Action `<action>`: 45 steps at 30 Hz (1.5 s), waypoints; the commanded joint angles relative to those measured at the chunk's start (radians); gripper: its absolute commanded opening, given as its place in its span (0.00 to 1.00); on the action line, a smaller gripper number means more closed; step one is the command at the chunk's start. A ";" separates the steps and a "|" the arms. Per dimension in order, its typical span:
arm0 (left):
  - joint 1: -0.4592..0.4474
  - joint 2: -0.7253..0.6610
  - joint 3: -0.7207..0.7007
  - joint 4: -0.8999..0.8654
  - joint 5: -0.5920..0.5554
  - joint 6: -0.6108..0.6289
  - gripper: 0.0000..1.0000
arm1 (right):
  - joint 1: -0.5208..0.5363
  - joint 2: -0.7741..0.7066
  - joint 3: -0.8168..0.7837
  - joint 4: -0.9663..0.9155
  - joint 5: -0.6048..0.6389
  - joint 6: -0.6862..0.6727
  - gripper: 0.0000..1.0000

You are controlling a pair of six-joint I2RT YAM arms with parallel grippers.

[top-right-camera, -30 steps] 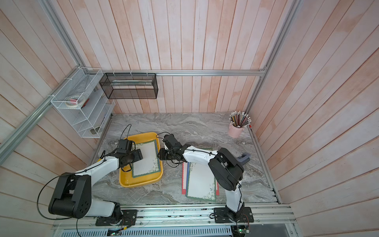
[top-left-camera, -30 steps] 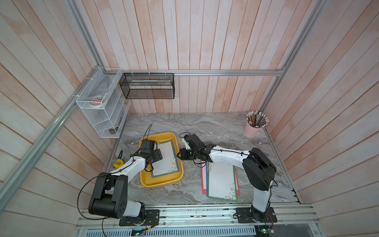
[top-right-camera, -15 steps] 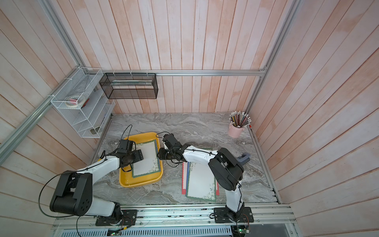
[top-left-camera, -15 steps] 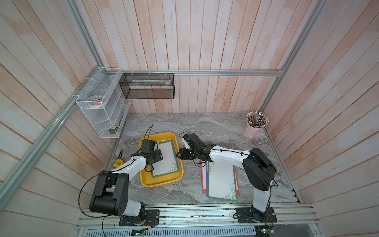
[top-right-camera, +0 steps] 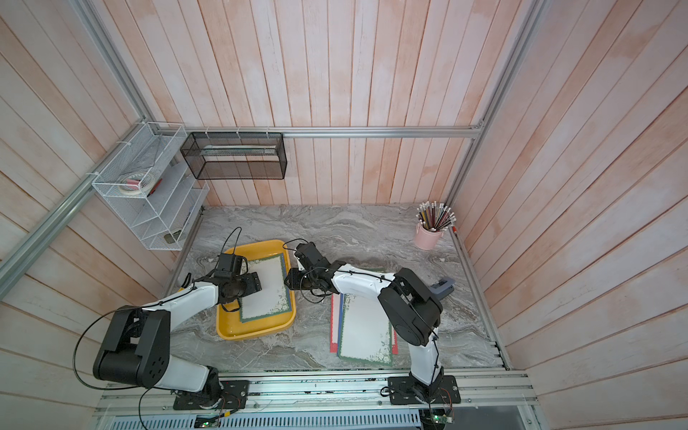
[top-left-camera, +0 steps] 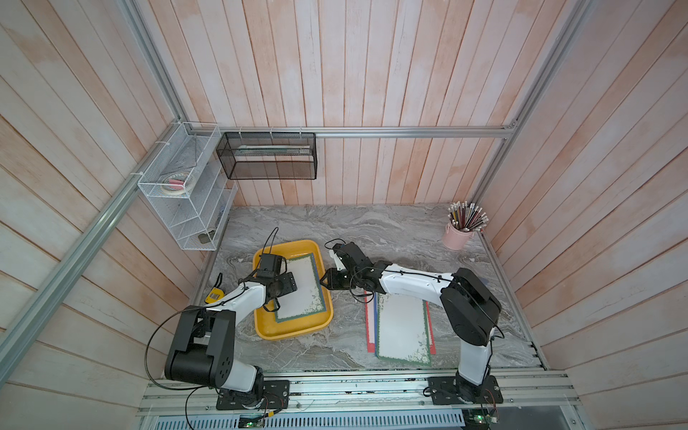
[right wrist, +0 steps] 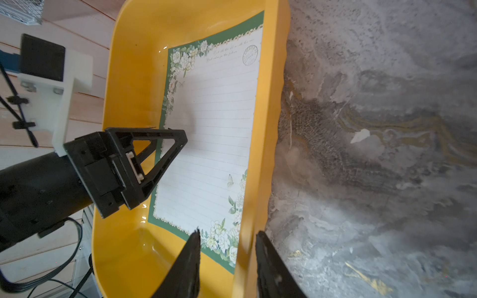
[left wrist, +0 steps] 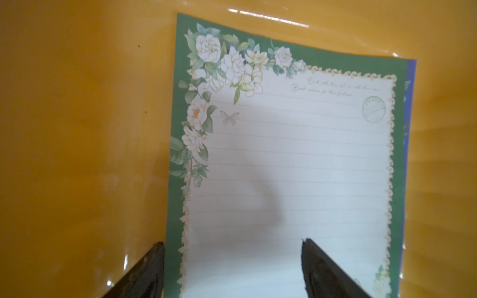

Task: Take out the stationery paper from the storage box
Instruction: Pick up the stationery paper from the storage box.

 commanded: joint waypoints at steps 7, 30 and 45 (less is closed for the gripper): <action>-0.015 -0.044 0.018 0.009 0.063 0.012 0.82 | 0.005 0.034 0.037 -0.001 -0.015 0.007 0.38; -0.028 -0.157 -0.036 0.147 0.270 -0.043 0.74 | 0.005 0.040 0.039 0.019 -0.026 0.011 0.34; -0.009 -0.071 -0.088 0.207 0.261 -0.067 0.69 | 0.006 0.031 0.021 0.024 -0.026 0.018 0.33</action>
